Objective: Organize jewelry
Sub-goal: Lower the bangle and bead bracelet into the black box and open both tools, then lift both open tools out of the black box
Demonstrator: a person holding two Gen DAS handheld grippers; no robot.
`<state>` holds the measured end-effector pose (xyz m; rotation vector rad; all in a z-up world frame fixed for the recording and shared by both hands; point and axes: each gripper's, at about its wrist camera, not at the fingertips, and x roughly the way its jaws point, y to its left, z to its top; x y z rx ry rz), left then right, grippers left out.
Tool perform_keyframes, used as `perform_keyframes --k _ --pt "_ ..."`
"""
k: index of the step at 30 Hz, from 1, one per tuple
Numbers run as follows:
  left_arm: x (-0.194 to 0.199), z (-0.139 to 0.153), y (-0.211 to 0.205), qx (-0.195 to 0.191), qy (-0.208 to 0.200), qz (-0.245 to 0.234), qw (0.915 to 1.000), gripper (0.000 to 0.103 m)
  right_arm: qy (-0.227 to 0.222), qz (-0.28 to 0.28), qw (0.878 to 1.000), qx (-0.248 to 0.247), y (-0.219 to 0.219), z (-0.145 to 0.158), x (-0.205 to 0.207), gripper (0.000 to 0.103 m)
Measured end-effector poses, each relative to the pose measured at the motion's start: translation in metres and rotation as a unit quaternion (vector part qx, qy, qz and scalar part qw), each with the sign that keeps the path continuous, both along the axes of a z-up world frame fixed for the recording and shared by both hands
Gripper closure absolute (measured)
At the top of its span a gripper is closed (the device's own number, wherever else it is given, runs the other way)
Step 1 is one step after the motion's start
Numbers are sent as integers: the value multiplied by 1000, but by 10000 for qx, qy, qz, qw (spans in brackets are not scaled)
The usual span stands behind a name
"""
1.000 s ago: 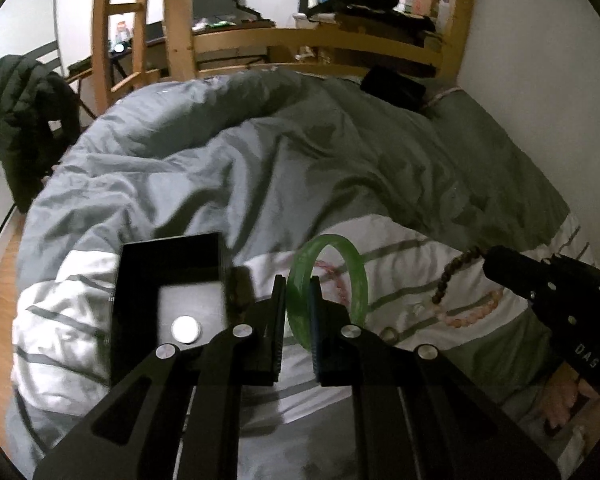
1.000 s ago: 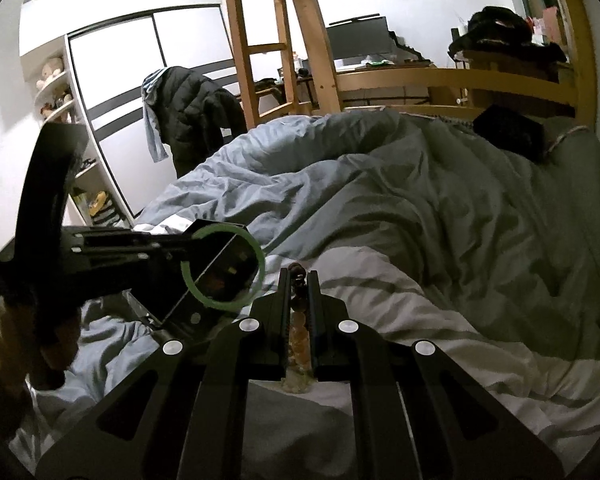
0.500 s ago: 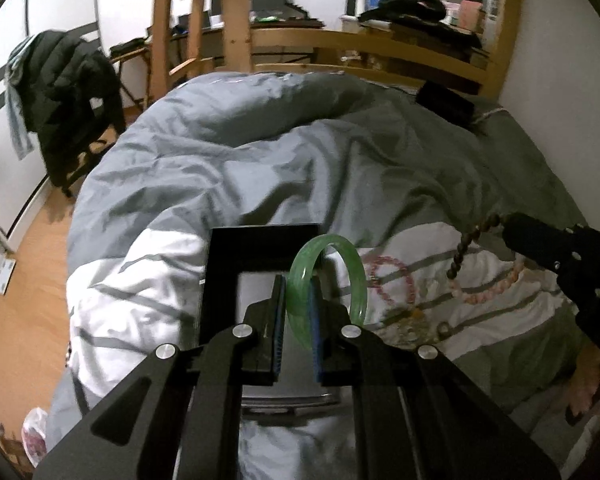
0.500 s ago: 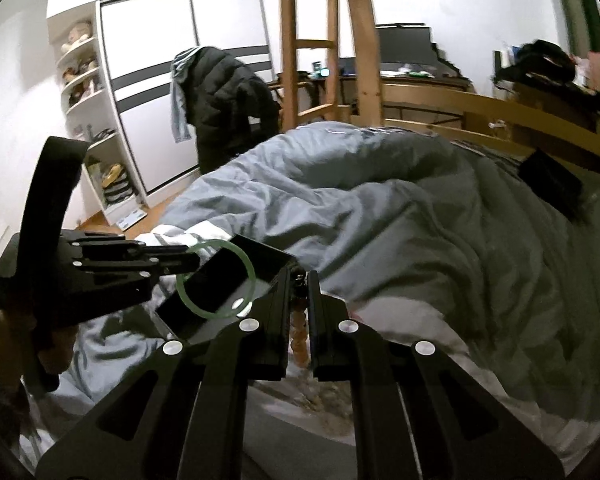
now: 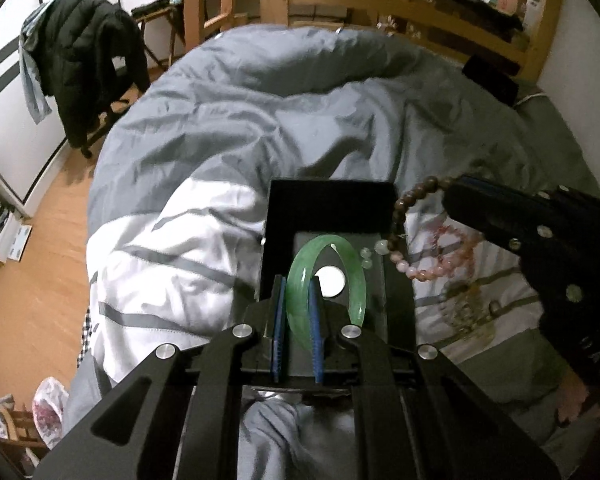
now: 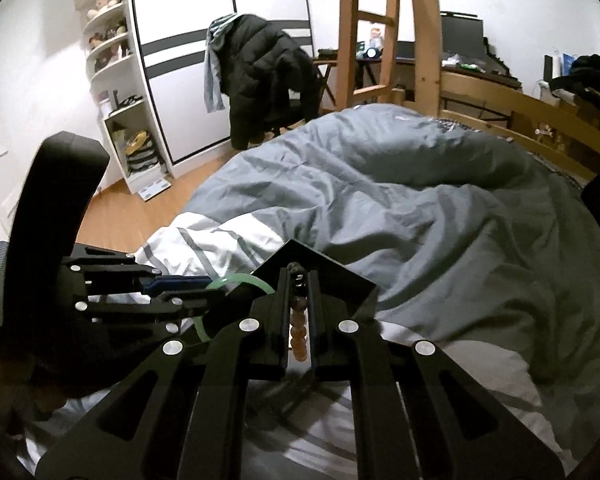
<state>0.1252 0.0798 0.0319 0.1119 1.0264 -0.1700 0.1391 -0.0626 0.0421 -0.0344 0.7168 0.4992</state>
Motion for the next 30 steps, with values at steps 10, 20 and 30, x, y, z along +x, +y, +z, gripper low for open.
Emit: perform_keyframes --k 10,20,30 --pt "10 -22 12 -70 434 167 9989 91 365 68 9993 -71 16 -32 18 94" --pt "13 -16 19 -339 402 269 9983 90 649 28 9978 97 12 -37 25 92" --pt "10 0 19 -449 -4 361 9983 39 383 -299 9984 283 -11 -14 19 38"
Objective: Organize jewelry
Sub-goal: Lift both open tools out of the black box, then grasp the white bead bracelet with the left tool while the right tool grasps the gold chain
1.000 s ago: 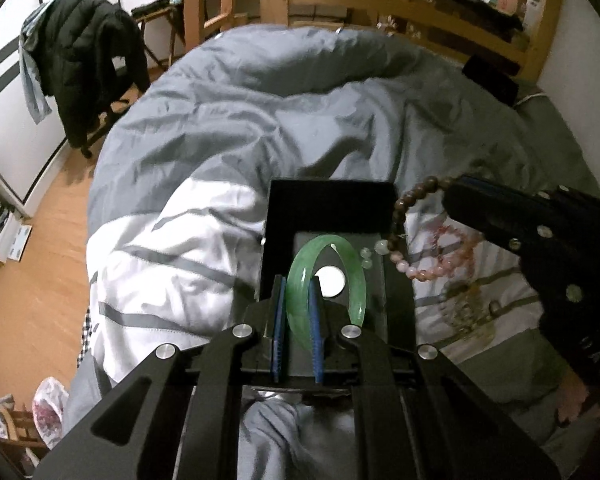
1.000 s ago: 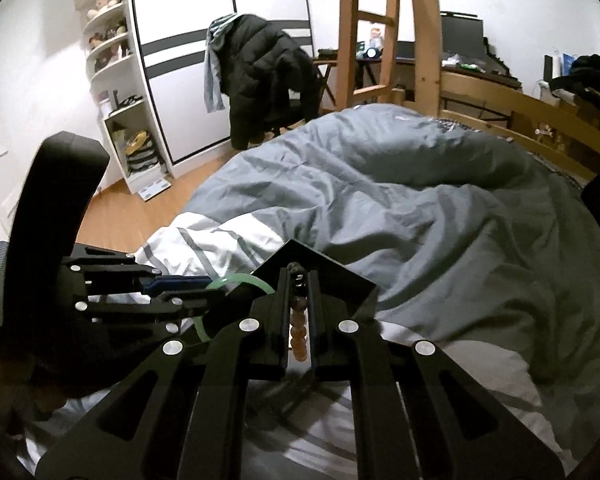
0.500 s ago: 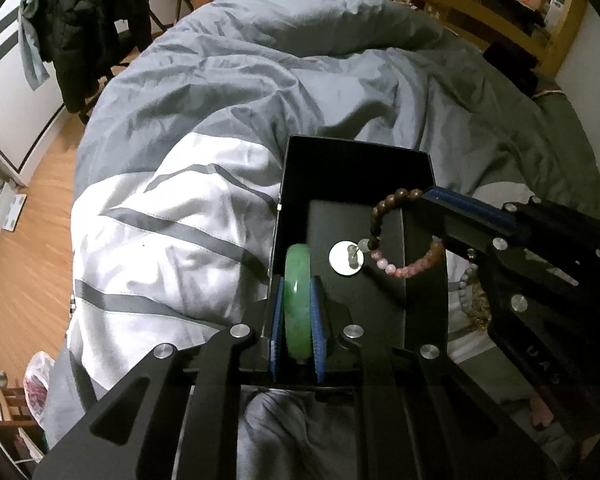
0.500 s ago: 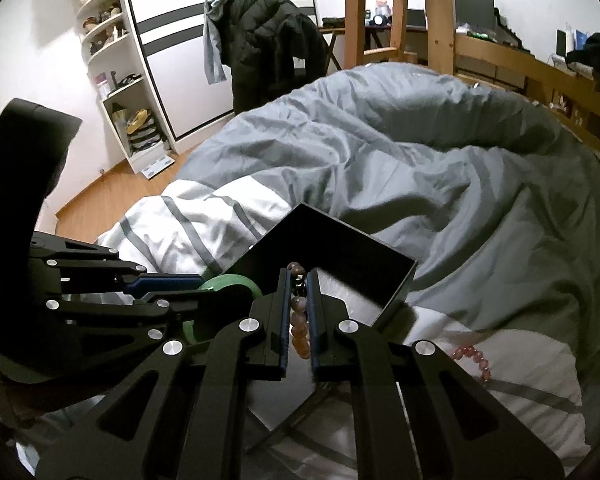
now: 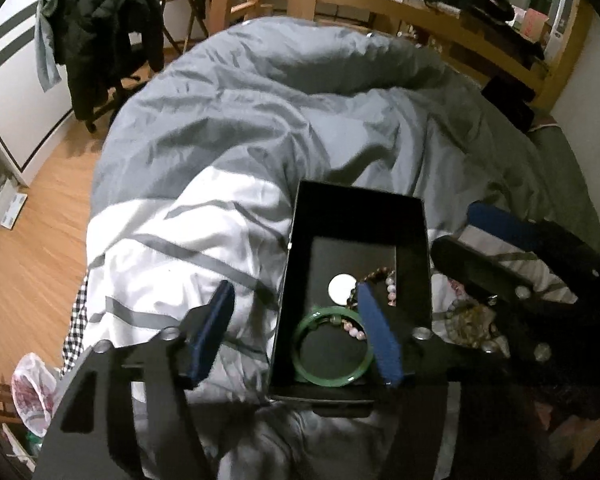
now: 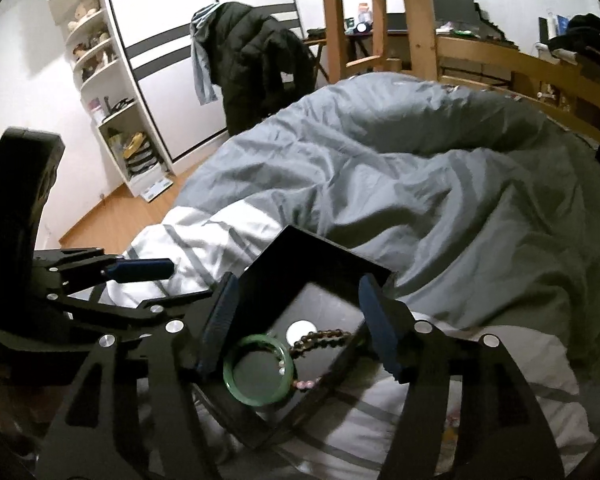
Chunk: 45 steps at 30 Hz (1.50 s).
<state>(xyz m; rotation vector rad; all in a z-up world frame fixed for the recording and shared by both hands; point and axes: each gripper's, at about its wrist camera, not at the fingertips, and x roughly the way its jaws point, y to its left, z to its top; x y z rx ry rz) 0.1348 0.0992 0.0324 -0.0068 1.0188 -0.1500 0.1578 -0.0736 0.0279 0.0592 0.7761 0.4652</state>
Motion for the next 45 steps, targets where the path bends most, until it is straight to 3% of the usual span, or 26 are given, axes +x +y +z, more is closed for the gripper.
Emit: perform_keyframes --k 4,6,8,19,26,34,42,45 --pt "-1 3 -2 -8 -77 -37 10000 34 -109 -221 9996 -116 -21 11 -6 32" --pt "-3 6 -3 -30 -149 -56 9999 27 -199 -342 9991 -176 -32 18 -11 24" --pt "-5 10 -7 -76 -247 -114 9996 27 -296 -435 9984 -200 -42 25 -17 18" --pt "-18 13 -46 -251 -520 -711 9958 24 -528 -764 9939 -591 -90 47 -56 17" --pt "-26 -2 -92 -203 -456 -1227 9912 23 -495 -905 9920 -731 -120 36 -85 17" --pt "-17 -31 -140 -150 -352 -1615 9861 24 -34 -832 9942 -674 -141 -6 -103 30" --pt "-13 -66 -166 353 -181 -1913 9807 26 500 -541 9951 -658 -136 -57 -102 47" --pt "-9 -76 -167 455 -138 -1938 9799 32 654 -426 9946 -688 -130 -72 -96 52"
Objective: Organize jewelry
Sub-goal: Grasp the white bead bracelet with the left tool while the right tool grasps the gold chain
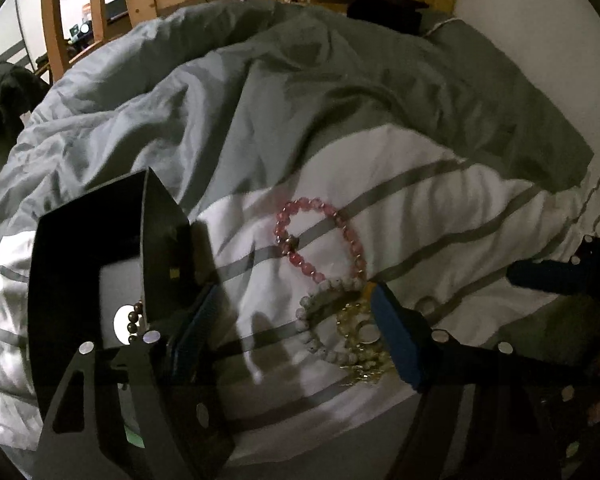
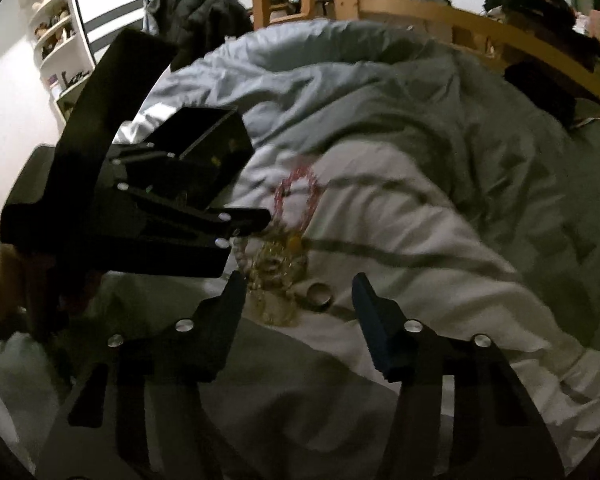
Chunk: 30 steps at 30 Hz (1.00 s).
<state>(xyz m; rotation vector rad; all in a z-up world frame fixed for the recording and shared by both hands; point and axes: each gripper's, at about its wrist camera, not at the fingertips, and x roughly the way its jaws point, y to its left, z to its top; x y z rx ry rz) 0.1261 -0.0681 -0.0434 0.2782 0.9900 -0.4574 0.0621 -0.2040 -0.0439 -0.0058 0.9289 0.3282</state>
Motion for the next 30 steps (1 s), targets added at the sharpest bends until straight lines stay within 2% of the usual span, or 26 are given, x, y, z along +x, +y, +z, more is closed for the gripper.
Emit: perform_keyframes --k 4,6,10,13,17,18,20,21,23,25,27,29,30 --pt "-2 -7 -7 223 -200 -155 9994 33 263 197 9995 3 11 -20 12 58" --pt "-4 -9 -9 253 -243 -251 9991 33 360 276 9990 -43 16 -28 15 58" --pt "-4 -13 -16 190 -257 -434 9985 33 703 285 9971 -53 19 -45 26 58" --pt "-3 -12 -17 116 -257 -448 9986 33 791 333 9963 -4 20 -49 27 59" --pt "-4 -8 -16 -86 -227 -466 9986 33 878 374 9954 -5 22 -53 28 80" --pt "-5 -7 -16 -123 -243 -509 9983 34 890 360 9954 -2 22 -53 29 83" --pt "-10 -5 -20 -293 -192 -694 9970 34 878 302 9957 36 19 -52 29 95" --pt "-13 -4 -22 -307 -218 -752 9965 34 861 251 9960 43 17 -51 29 95" --pt "-16 -10 -28 -80 -250 -809 9964 36 800 91 9967 98 10 -47 29 95" --pt "-13 -19 -29 10 -106 -799 9967 53 763 -23 9970 147 3 -45 30 95" --pt "-8 -26 -27 44 50 -721 9974 66 693 -181 9972 225 -5 -41 30 95" --pt "-2 -29 -22 -67 208 -611 9979 72 646 -277 9972 269 -11 -38 30 95" --pt "1 -30 -19 -119 259 -559 9980 82 623 -333 9970 308 -14 -37 30 95"
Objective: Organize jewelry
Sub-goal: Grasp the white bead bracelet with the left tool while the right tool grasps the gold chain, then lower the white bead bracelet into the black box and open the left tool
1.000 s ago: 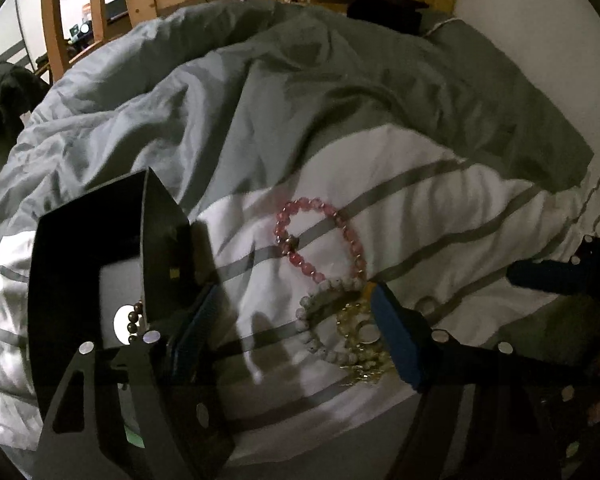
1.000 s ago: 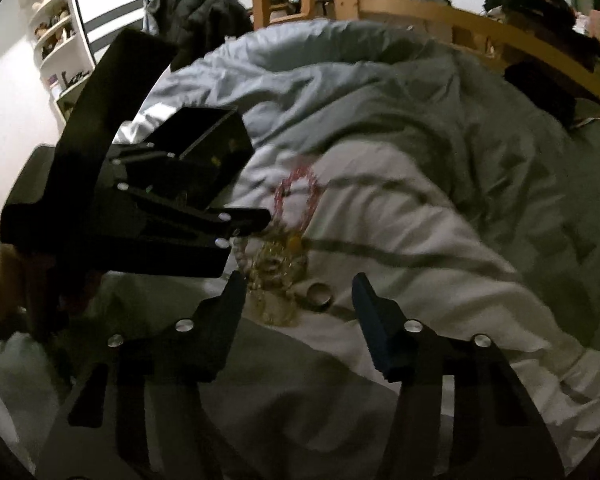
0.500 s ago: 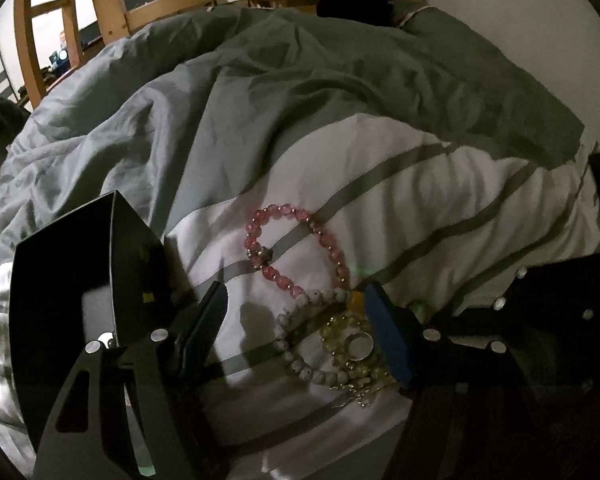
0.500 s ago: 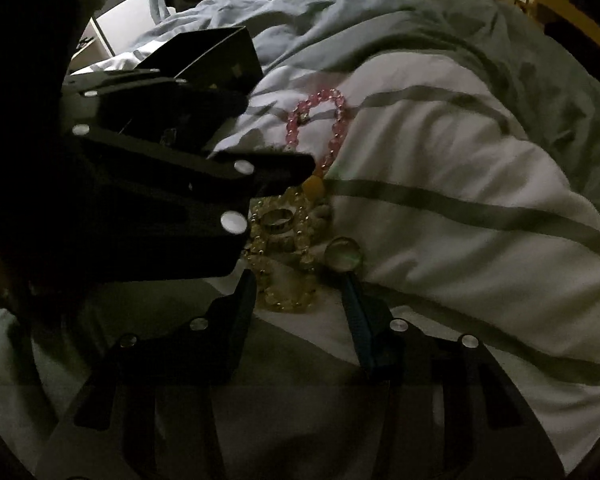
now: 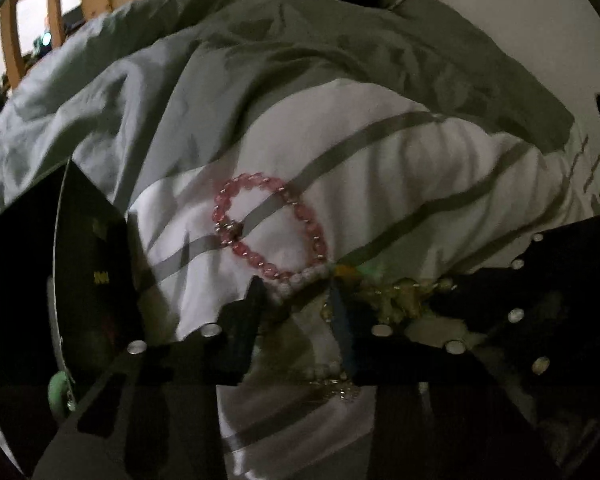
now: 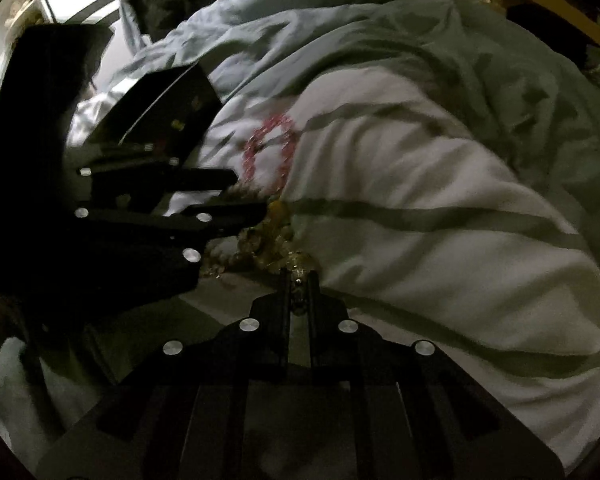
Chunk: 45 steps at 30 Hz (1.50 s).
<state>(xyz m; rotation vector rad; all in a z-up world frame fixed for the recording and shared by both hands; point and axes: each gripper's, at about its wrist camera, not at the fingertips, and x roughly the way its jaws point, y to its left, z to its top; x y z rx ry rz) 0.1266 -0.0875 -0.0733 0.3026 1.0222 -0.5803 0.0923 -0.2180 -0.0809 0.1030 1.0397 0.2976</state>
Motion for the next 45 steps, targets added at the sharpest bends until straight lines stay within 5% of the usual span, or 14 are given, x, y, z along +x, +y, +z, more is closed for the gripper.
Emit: perform_keyframes --k 4,14,31,45 --pt "5 -2 5 -124 147 85 9998 94 -78 -149 9997 176 -9 4 1 95" --pt "-1 23 10 -400 35 75 9992 95 -594 -411 9954 632 -31 35 -12 95" --pt "-41 83 28 -745 -344 136 9965 95 -1063 -394 9910 712 -29 88 -39 95" --pt "-62 115 56 -633 -509 284 9963 95 -1088 -139 9937 250 2 130 -52 95"
